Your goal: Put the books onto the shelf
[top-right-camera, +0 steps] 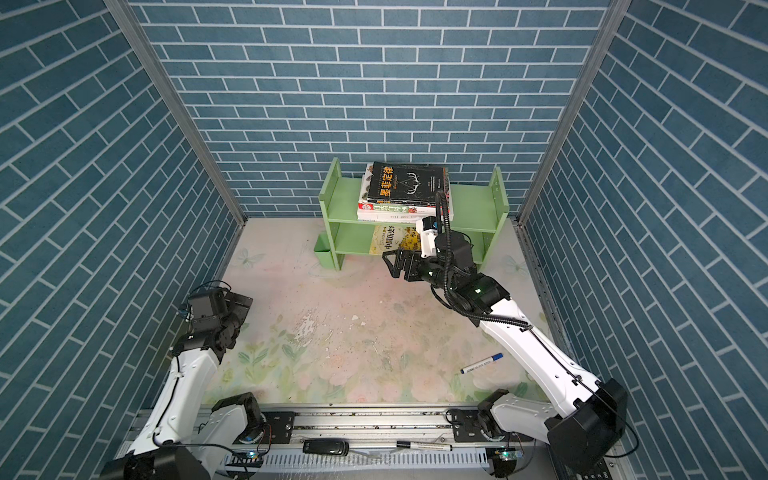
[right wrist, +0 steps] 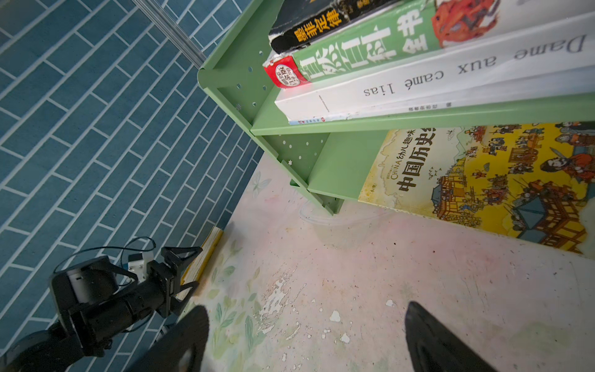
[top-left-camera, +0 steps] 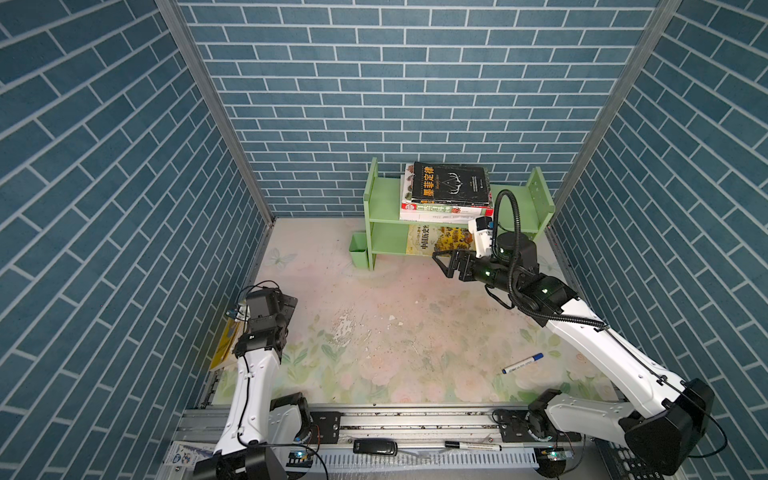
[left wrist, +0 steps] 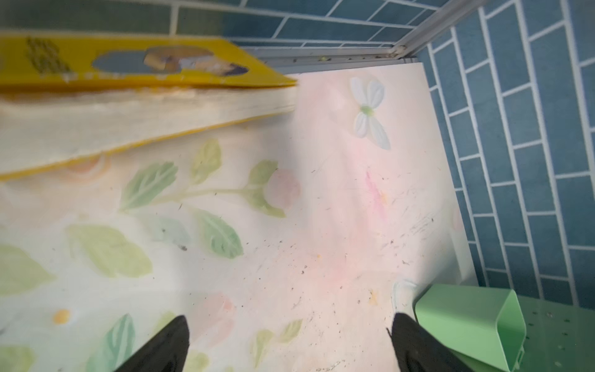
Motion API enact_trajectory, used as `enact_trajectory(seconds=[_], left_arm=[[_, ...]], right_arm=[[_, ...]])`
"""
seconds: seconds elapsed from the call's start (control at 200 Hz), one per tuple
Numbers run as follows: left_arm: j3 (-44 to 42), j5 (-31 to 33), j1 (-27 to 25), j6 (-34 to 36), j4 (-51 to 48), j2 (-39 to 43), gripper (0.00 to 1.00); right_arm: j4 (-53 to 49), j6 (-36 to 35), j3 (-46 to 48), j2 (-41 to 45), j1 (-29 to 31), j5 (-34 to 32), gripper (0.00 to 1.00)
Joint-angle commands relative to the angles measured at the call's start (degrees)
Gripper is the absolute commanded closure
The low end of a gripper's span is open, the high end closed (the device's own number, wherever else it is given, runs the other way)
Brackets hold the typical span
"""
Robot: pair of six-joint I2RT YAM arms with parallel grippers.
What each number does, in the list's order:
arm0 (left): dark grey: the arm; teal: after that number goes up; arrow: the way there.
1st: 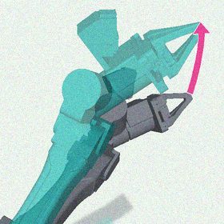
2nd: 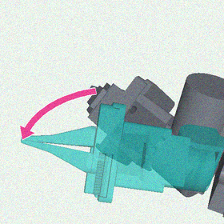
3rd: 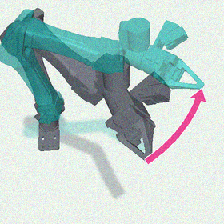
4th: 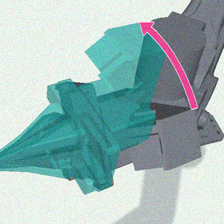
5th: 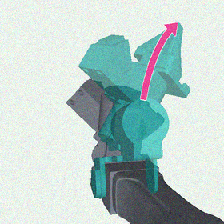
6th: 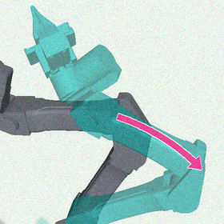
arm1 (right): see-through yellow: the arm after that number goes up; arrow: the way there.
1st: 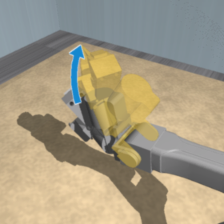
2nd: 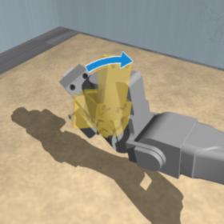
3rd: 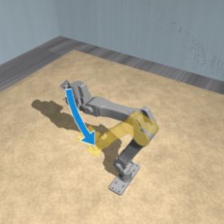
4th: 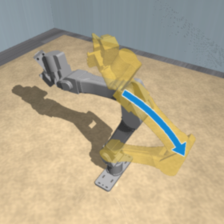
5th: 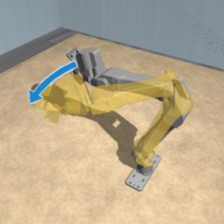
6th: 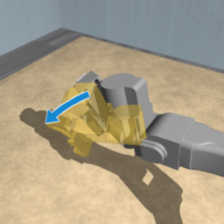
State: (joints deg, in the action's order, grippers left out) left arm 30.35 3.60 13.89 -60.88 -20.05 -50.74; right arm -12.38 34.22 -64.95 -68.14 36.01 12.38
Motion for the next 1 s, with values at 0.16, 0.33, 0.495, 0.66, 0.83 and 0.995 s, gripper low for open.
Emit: enact_trajectory(seconds=[0.16,0.33,0.495,0.66,0.83,0.995], left_arm=[[-8.99,9.62,1.22,-20.37,15.46,3.75,0.00],[-13.68,9.27,5.85,-27.10,20.69,2.71,0.00],[-16.89,2.30,12.42,-29.80,29.38,-3.49,0.00],[-16.70,0.51,14.51,-29.29,36.73,-9.93,0.00],[-21.29,5.41,14.51,-34.27,48.11,-12.98,0.00],[-23.98,12.50,14.52,-35.07,48.41,-9.74,0.00]], right_arm=[[-0.17,0.93,-3.03,-0.58,0.50,-1.65,0.05],[-0.99,1.67,-3.75,-0.64,0.73,-2.96,0.05],[-1.13,2.26,-4.45,-0.89,0.79,-4.29,0.05],[-1.49,2.43,-5.65,-2.32,0.99,-4.48,0.05],[-2.16,2.61,-6.79,-3.90,1.29,-4.89,0.05],[-3.61,2.43,-8.45,-5.71,1.34,-5.09,0.05]])
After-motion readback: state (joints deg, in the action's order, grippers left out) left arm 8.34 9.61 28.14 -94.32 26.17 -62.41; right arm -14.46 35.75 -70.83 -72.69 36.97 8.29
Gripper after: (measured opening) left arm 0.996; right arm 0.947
